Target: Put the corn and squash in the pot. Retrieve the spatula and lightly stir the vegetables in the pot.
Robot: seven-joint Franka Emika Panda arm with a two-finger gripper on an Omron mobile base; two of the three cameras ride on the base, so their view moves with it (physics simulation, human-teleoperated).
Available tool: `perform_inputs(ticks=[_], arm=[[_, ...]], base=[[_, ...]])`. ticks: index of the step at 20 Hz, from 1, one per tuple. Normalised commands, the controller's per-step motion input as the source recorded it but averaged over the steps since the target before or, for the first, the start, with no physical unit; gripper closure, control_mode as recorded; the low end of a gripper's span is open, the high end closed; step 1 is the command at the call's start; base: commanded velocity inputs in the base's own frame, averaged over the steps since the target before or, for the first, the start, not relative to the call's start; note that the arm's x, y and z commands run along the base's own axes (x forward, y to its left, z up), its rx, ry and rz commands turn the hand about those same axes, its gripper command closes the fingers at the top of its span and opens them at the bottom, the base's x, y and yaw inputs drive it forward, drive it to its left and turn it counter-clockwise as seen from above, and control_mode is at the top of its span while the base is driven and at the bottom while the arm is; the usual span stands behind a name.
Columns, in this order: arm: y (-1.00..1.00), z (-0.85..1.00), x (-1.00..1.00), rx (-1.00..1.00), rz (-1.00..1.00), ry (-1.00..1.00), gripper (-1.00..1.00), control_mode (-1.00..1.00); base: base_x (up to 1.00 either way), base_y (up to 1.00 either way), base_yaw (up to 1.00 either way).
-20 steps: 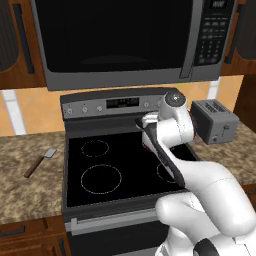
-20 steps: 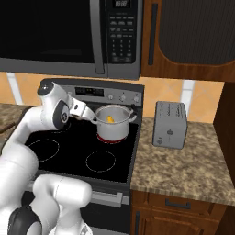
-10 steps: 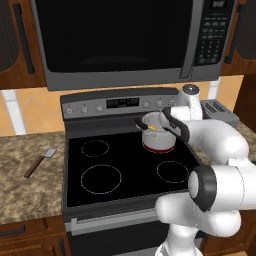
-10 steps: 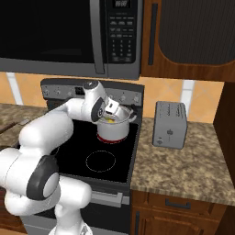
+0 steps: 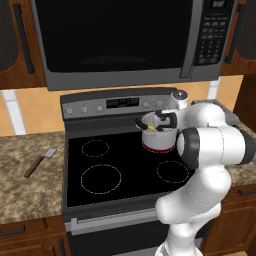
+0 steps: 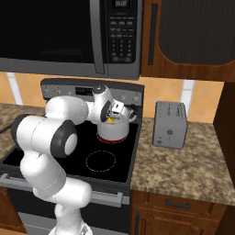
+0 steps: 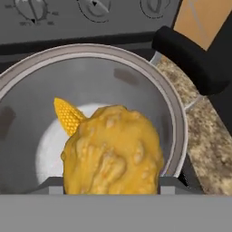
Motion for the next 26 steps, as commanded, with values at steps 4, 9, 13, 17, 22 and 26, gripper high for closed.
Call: perform_inputs(ticks=[4,9,13,17,22,26], arm=[[0.0,-0.21,0.48,-0.03,0.09,0.0,-1.0,-1.0],[0.03,0.0,0.3,-0.03,0.03,0.0,-1.0,-1.0],[0.01,0.03,0.16,-0.01,0.01,-0.01,-1.0,-1.0],[0.05,0.31,-0.06,0.0,0.02,-0.03,-1.0,-1.0],[0.68,0.57,-0.87,0.0,0.05,-0.01,-1.0,-1.0],[1.0,0.74,-1.0,0.0,0.02,0.0,-1.0,-1.0]], base=[[0.0,0.0,0.0],[0.0,0.0,0.0],[0.0,0.0,0.0],[0.0,0.0,0.0],[0.0,0.0,0.0],[0.0,0.0,0.0]])
